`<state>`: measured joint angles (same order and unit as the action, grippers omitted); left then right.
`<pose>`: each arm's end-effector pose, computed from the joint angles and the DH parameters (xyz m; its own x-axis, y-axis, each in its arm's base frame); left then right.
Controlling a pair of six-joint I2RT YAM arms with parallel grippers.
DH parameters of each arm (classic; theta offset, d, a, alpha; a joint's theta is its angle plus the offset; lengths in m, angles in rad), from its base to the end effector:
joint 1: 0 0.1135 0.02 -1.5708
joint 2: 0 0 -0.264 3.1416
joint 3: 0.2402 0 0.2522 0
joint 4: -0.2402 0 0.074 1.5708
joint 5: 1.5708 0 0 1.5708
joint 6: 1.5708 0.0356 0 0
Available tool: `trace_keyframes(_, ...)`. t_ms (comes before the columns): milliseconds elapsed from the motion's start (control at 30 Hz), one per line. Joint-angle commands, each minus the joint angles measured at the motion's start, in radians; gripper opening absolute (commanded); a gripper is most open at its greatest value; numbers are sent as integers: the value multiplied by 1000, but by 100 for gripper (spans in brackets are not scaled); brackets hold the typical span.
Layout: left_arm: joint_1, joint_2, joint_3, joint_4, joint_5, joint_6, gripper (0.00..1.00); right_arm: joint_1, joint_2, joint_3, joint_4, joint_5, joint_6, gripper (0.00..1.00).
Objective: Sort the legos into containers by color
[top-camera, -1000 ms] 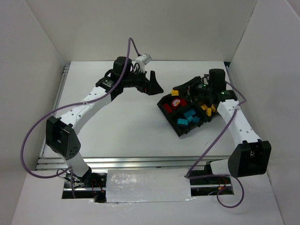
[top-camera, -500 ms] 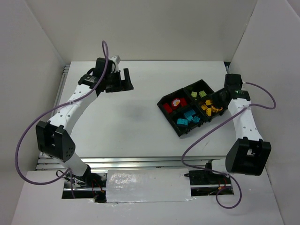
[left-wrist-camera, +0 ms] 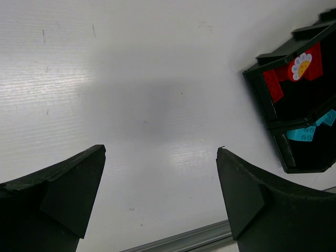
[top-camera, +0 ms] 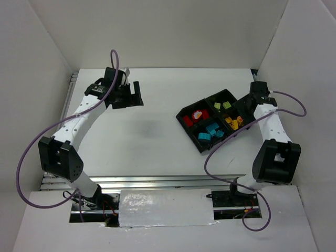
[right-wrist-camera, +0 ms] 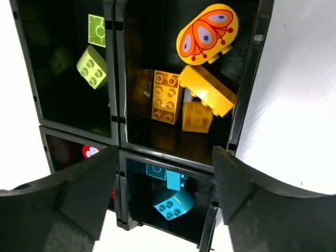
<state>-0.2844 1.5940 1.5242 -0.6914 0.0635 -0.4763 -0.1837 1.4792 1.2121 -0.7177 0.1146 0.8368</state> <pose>0.3391 -0.1015 0.3446 -0.7370 -0.2613 -0.6234 -0.0155 0.9286 -0.3709 0.3025 -0.0603 0.2785 -0.3678 0.8186 -0.4412 0.7714 0.5335 0.3468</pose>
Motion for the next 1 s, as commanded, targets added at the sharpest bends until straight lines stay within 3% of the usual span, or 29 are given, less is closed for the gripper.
trace_keyframes(0, 14, -12, 34, -22, -17, -8, 99, 3, -11, 61, 24, 2, -28, 81)
trace_keyframes(33, 14, -8, 39, -40, -43, -16, 99, 1, -38, 75, 26, -9, -33, 88)
trace_keyframes(233, 45, 35, 154, -167, -171, -50, 99, 33, -138, 187, -23, -47, -184, 100)
trace_keyframes(400, 50, 44, 252, -247, -306, -67, 100, 162, -237, 263, -49, -41, -320, 99)
trace_keyframes(533, 50, 40, 368, -327, -450, -84, 100, 308, -270, 386, -159, 91, -424, 100)
trace_keyframes(700, 36, -80, 378, -373, -543, -94, 99, 377, -359, 501, -290, 163, -453, 100)
trace_keyframes(967, -6, -429, 203, -425, -619, -127, 100, 397, -589, 527, -434, 122, -439, 100)
